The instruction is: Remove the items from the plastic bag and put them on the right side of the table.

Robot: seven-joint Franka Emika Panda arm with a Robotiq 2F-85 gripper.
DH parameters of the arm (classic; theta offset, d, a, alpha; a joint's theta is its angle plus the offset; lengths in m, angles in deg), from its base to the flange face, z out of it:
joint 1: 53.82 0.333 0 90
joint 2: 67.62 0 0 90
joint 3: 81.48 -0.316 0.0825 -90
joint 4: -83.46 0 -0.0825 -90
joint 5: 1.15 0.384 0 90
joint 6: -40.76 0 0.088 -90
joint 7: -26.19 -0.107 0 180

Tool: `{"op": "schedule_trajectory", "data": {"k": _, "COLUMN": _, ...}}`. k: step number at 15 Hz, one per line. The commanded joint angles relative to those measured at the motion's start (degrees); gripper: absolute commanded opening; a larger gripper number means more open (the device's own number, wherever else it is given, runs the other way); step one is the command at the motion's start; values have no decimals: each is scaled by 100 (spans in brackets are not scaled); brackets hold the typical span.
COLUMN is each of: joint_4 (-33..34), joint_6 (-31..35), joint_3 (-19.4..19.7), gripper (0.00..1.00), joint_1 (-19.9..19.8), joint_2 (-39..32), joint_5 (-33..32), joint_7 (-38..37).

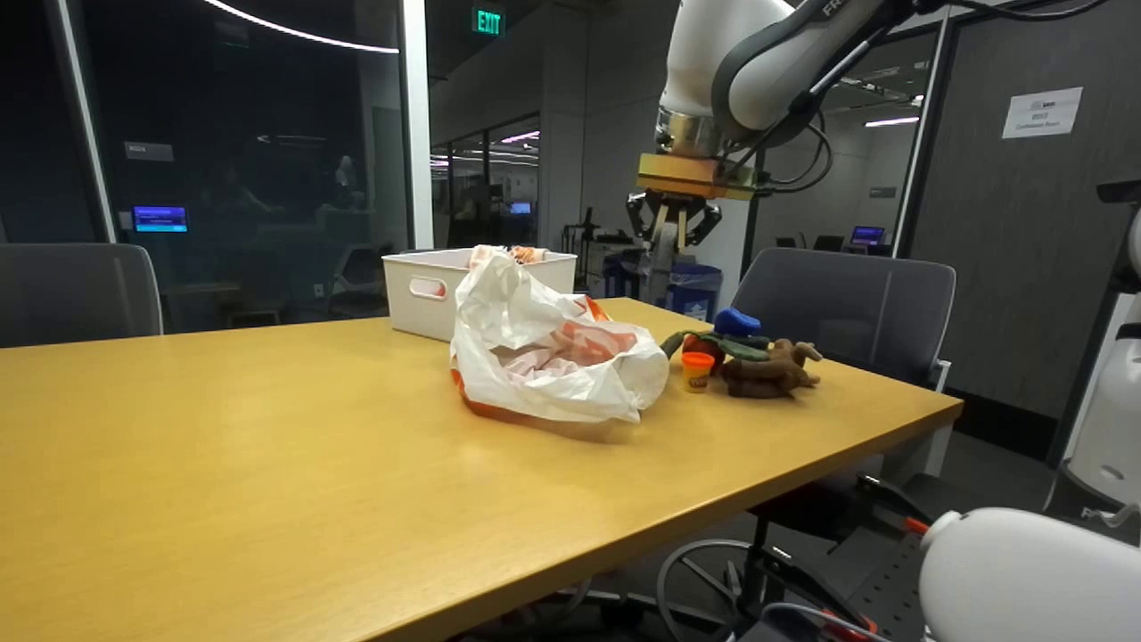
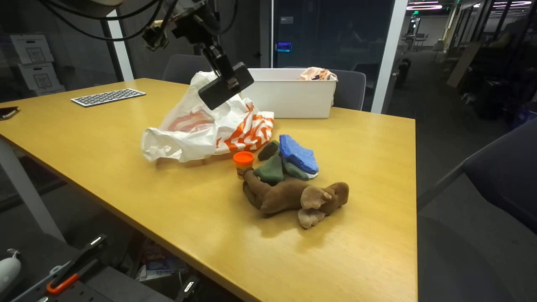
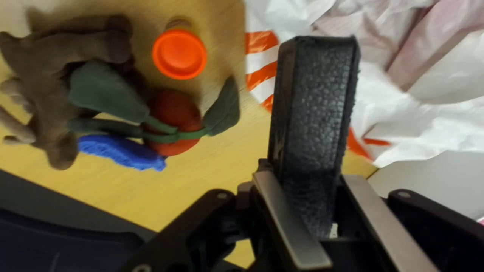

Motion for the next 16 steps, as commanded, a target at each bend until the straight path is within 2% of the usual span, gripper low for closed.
{"op": "schedule_trajectory", "data": {"k": 1, "joint_4": 167, "joint_6": -553, "joint_3": -72, "gripper": 8, "joint_1": -561, "joint_2": -138, "joint_5": -434, "joint_7": -438}}
{"op": "schedule_trajectory", "data": {"k": 5, "joint_4": 464, "joint_6": -790, "joint_3": 94, "gripper": 8, "joint_1": -769, "joint_2": -877, "joint_5": -863, "joint_7": -727}}
{"op": "schedule_trajectory", "data": {"k": 6, "joint_4": 526, "joint_6": -756, "joint_3": 185, "gripper": 56, "joint_1": -713, "joint_2": -1030, "joint_5": -864, "joint_7": -708}}
{"op": "schedule_trajectory", "data": {"k": 7, "joint_4": 580, "joint_6": -744, "joint_3": 269, "gripper": 57, "joint_1": -642, "joint_2": -1128, "joint_5": -821, "joint_7": -655}}
{"op": "schedule_trajectory", "data": {"k": 8, "joint_4": 645, "joint_6": -741, "joint_3": 342, "gripper": 63, "joint_1": -599, "joint_2": -1240, "joint_5": -831, "joint_7": -659}}
{"op": "schedule_trajectory", "data": {"k": 12, "joint_4": 701, "joint_6": -900, "joint_3": 546, "gripper": 94, "joint_1": -426, "joint_2": -1128, "joint_5": -898, "joint_7": -555}}
{"op": "schedule_trajectory", "data": {"k": 13, "joint_4": 642, "joint_6": -984, "joint_3": 586, "gripper": 99, "joint_1": -363, "joint_2": -981, "joint_5": -609, "joint_7": -314}}
{"op": "schedule_trajectory", "data": {"k": 16, "joint_4": 438, "joint_6": -1346, "joint_3": 600, "gripper": 100, "joint_1": -130, "joint_2": -471, "joint_5": 412, "joint_7": 593}}
